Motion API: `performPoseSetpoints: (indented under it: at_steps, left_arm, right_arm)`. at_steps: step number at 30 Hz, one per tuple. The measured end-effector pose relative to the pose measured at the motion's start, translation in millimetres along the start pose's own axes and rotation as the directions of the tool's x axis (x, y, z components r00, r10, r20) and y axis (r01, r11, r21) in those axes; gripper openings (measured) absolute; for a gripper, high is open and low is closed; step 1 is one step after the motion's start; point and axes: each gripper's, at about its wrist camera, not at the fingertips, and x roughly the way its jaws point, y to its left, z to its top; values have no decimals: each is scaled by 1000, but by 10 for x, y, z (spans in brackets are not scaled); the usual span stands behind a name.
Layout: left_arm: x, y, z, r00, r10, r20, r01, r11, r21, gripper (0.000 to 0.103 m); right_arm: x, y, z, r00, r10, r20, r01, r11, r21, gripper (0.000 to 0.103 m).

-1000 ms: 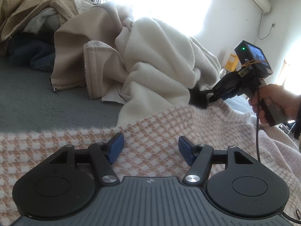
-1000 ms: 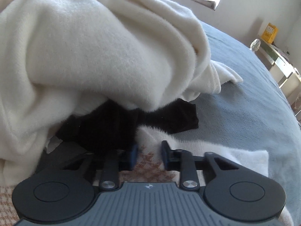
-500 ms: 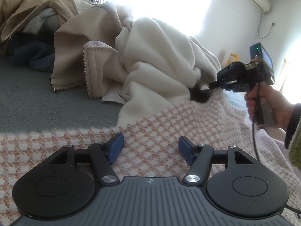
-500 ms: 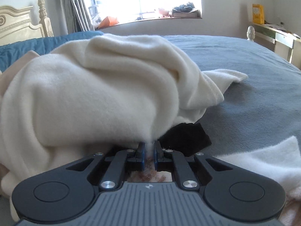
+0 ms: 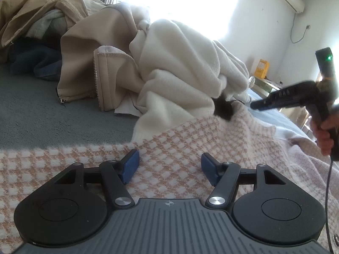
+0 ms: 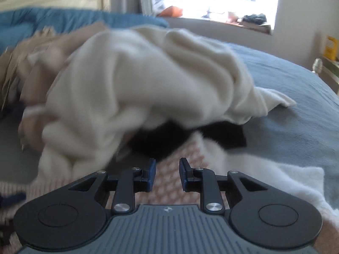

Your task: Fold clothes

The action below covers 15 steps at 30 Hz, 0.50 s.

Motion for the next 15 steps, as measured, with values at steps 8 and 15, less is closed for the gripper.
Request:
performPoseSetpoints:
  at_steps: [8,15]
  left_arm:
    - [11,20,3,1000,-21,2,21,1000,-10,68]
    - [5,-14,14,1000,-9,-6,9,1000,4,68]
  right_arm:
    - [72,-947,-267,917,-380,-123,399,883,247,29]
    - [-779,-164,-445,997,-75,19,74,996,57,29]
